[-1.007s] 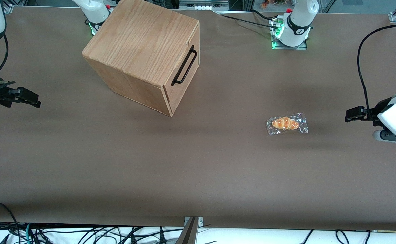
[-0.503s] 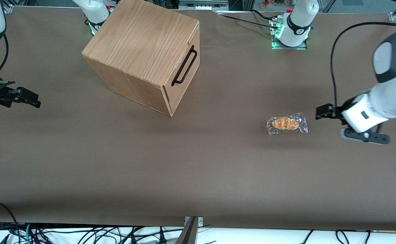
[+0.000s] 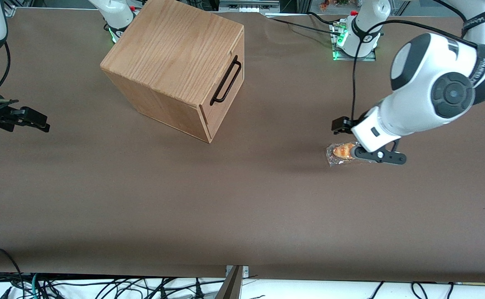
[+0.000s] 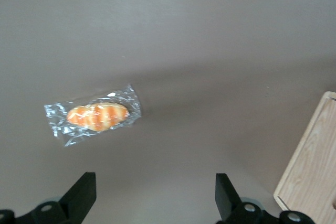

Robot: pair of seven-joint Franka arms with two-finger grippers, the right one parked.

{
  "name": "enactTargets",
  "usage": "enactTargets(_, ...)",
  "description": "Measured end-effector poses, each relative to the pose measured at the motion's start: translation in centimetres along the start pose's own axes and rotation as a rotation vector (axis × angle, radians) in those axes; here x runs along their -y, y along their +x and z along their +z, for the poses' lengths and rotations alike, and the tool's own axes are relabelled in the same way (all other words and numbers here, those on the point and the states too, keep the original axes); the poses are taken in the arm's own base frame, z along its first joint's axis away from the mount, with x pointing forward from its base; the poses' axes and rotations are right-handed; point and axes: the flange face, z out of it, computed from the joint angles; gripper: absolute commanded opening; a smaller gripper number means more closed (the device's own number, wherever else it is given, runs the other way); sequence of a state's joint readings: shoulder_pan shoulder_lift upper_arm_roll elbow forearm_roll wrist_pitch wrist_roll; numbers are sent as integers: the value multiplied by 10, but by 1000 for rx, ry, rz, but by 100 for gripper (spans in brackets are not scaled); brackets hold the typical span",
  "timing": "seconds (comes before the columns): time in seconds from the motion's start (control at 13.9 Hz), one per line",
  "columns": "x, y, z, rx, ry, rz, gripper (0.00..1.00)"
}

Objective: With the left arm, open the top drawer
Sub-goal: 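Move the left gripper toward the black handle of the wooden drawer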

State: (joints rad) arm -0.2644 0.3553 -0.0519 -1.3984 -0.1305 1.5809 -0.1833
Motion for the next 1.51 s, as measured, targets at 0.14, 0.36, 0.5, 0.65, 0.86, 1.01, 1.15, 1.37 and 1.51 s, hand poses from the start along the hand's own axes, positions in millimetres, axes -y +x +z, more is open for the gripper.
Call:
enactTargets(0.14, -25, -6, 4, 5, 5, -17, 100)
enactTargets(0.36, -66, -17, 11, 12, 17, -6, 100)
enactTargets(0.5, -91, -25, 15, 20, 13, 25, 100)
enactTargets(0.65, -111, -33, 19, 43, -33, 44, 100)
enactTargets(0.86, -131, -37, 37, 91, -68, 67, 100)
enactTargets(1.01, -149, -41, 51, 114, -66, 84, 100)
enactTargets(1.15, -170, -48, 59, 119, -60, 71, 100)
enactTargets(1.37, -207, -64, 67, 111, -65, 76, 100)
enactTargets(1.51, -221, -70, 71, 109, -72, 86, 100)
